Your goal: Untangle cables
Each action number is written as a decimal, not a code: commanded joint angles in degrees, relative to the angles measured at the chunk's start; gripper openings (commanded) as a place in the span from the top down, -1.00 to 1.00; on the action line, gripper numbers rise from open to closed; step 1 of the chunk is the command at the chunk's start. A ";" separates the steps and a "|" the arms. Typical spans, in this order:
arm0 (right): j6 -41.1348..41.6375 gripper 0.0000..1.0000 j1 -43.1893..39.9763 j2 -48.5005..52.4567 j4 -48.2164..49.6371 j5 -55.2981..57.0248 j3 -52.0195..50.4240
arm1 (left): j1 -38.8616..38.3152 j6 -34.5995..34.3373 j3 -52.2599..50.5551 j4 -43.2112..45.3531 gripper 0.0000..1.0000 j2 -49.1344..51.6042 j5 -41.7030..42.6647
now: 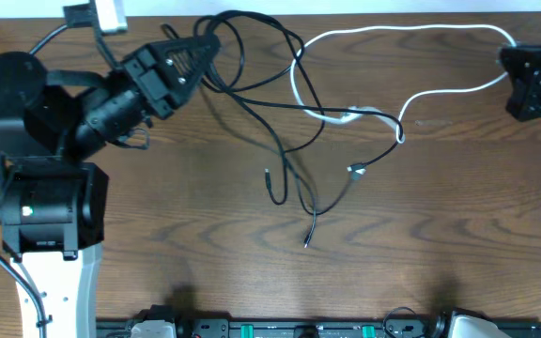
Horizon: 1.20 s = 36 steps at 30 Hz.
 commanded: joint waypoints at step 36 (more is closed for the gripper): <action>1.29 0.99 -41.09 18.45 20.09 6.97 0.83 | 1.22 0.20 1.81 3.28 0.81 1.46 1.60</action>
